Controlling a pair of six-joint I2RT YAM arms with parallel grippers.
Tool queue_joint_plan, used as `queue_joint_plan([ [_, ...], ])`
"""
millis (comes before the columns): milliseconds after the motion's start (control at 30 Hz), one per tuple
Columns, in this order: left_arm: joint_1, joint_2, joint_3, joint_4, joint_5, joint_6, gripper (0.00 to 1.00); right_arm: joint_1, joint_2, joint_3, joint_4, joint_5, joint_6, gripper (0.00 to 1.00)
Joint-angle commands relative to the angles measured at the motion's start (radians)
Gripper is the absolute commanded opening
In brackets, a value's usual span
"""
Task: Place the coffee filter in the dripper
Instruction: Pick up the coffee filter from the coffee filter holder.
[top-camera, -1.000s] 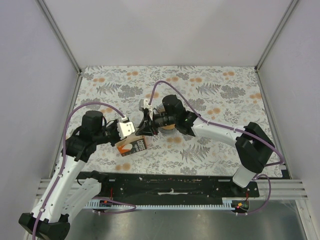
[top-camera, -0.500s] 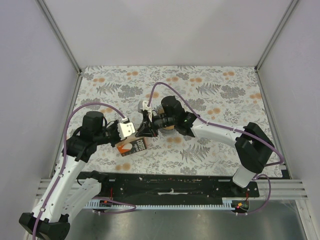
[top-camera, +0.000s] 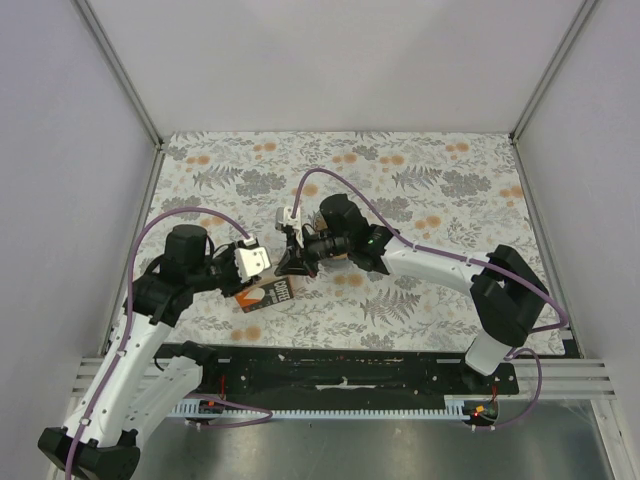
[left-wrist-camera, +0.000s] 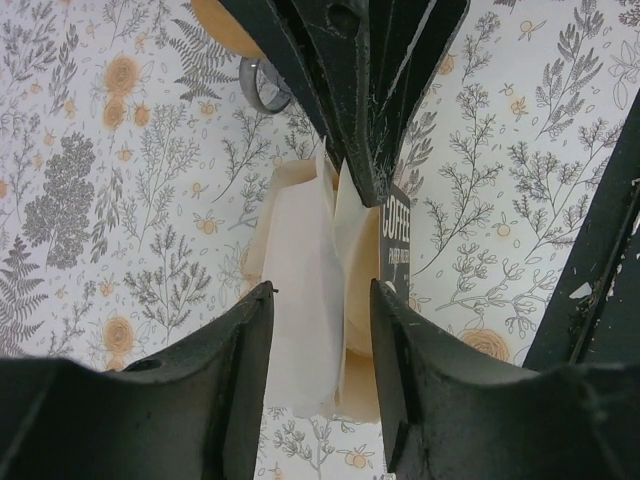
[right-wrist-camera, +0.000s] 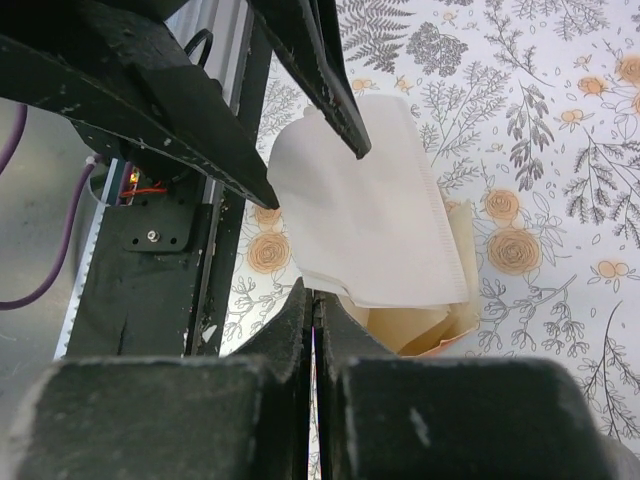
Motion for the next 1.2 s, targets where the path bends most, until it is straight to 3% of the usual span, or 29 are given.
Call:
queue_joint_plan([
  [0, -0.002, -0.009, 0.007, -0.002, -0.002, -0.013, 0.52, 0.004, -0.059, 0.054, -0.06, 0.023, -0.065, 0.0],
  [367, -0.002, -0.012, 0.043, -0.025, -0.01, -0.03, 0.63, 0.001, -0.139, 0.09, -0.235, 0.04, -0.191, 0.0],
  [567, -0.002, -0.006, 0.072, -0.054, -0.013, -0.033, 0.56, -0.01, -0.138, 0.111, -0.298, 0.049, -0.222, 0.0],
  [1167, 0.0, 0.014, 0.036, -0.043, -0.074, 0.063, 0.56, -0.022, -0.247, 0.114, -0.337, 0.093, -0.232, 0.0],
])
